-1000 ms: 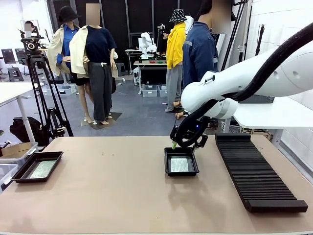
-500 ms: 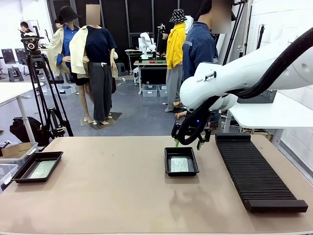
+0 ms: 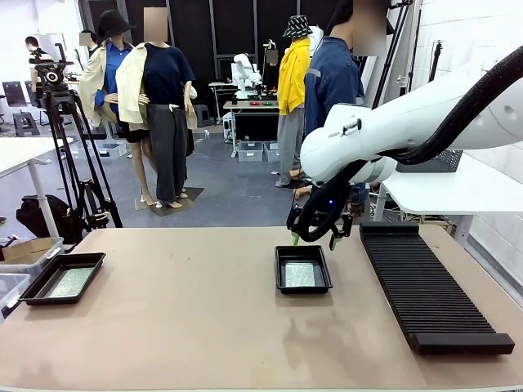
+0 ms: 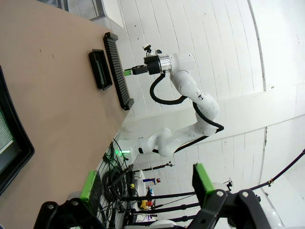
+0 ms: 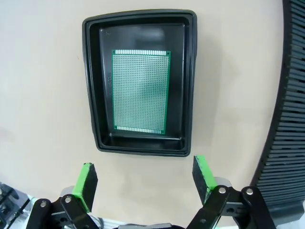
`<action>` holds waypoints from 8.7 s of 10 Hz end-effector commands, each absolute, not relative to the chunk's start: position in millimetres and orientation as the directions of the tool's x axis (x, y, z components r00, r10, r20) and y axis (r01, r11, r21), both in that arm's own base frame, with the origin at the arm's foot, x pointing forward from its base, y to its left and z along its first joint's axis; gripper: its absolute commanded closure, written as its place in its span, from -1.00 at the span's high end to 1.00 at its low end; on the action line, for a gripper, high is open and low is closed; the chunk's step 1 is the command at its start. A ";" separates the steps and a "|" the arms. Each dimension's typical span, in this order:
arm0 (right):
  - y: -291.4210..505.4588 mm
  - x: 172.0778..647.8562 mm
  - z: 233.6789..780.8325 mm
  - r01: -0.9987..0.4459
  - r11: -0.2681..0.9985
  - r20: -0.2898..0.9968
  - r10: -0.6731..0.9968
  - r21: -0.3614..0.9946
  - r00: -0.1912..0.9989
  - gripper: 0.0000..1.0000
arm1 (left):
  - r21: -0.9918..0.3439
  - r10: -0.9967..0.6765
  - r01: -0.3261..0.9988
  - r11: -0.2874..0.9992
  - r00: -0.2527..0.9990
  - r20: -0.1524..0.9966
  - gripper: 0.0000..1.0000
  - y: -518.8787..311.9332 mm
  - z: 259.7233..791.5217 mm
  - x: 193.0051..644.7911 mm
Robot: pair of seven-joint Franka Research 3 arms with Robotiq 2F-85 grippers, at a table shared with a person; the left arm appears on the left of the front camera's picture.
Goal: Inspect and transfer BCBs to ESD trays.
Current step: Pick up the Blank PCB from the PCB Rack and place it in the right ESD tray, then pick up the ESD tray and place it on the left side of the table.
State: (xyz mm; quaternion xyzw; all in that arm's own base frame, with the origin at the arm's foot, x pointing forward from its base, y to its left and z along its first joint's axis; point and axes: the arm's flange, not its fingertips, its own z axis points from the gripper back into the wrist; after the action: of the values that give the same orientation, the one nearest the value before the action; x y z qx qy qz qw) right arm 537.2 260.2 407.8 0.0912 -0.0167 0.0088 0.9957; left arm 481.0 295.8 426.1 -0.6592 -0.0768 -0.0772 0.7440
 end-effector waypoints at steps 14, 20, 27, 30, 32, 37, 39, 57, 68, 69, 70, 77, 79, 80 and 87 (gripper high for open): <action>248.1 531.7 416.1 -0.003 0.981 0.064 -0.009 0.194 0.998 1.00 | -0.968 -0.028 0.206 0.143 0.979 0.204 1.00 280.8 432.7 482.6; 132.1 510.9 468.5 0.021 0.908 0.104 -0.071 0.419 0.992 1.00 | -0.944 -0.023 0.164 0.285 0.986 0.165 1.00 162.9 481.5 495.6; 0.4 515.7 479.4 0.044 0.705 0.063 -0.125 0.708 0.990 1.00 | -0.865 0.169 -0.015 0.502 0.982 0.081 1.00 13.8 515.0 511.4; -52.4 509.9 467.1 0.013 0.572 0.064 -0.114 0.820 0.991 1.00 | -0.789 0.114 -0.029 0.613 0.992 0.052 1.00 -59.3 520.5 527.7; -78.5 508.0 455.5 0.000 0.502 0.060 -0.103 0.865 0.993 1.00 | -0.754 0.092 -0.052 0.655 0.996 0.012 1.00 -97.2 521.0 538.2; -128.8 502.1 434.3 -0.082 0.340 0.095 -0.022 0.937 0.995 1.00 | -0.578 0.035 -0.033 0.815 0.999 -0.007 1.00 -198.1 506.5 540.4; -142.5 502.0 428.1 -0.109 0.286 0.111 0.007 0.952 0.994 1.00 | -0.497 0.015 -0.014 0.868 1.000 -0.001 1.00 -232.3 494.0 536.8; -147.7 498.7 415.4 -0.058 0.274 0.051 0.031 0.960 0.998 1.00 | -0.343 0.002 0.021 0.939 0.998 0.067 1.00 -391.1 367.6 556.5; -147.7 498.7 415.4 -0.058 0.274 0.051 0.031 0.960 0.998 1.00 | -0.341 -0.028 0.073 0.937 0.991 0.134 1.00 -403.9 311.8 585.7; -147.7 498.7 415.4 -0.058 0.274 0.051 0.031 0.960 0.998 1.00 | -0.341 -0.033 0.079 0.937 0.990 0.137 0.95 -404.8 312.8 585.2; -147.7 498.7 415.4 -0.058 0.274 0.051 0.031 0.960 0.998 1.00 | -0.340 -0.038 0.082 0.937 0.990 0.135 0.85 -405.6 313.2 585.1; -147.7 498.7 415.4 -0.058 0.274 0.051 0.031 0.960 0.998 1.00 | -0.323 -0.075 0.104 0.941 0.992 0.101 -0.95 -404.0 314.3 587.1; -147.7 498.7 415.4 -0.058 0.274 0.051 0.031 0.960 0.998 1.00 | -0.315 -0.071 0.098 0.944 0.993 0.095 -1.00 -402.4 314.7 586.8; -147.7 498.7 415.4 -0.058 0.274 0.051 0.031 0.960 0.998 1.00 | -0.317 -0.066 0.088 0.944 0.995 0.078 -1.00 -400.4 314.5 587.6; -147.7 498.7 415.4 -0.058 0.274 0.051 0.031 0.960 0.998 1.00 | -0.342 -0.050 0.075 0.937 0.995 0.083 -1.00 -402.4 310.8 582.4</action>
State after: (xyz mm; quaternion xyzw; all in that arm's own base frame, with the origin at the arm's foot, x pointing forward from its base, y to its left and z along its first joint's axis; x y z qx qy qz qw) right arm 501.3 -150.1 414.7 0.6031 -0.0096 0.0282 0.7971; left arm 582.2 -401.9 310.6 -0.1728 -0.0320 -0.0322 0.9839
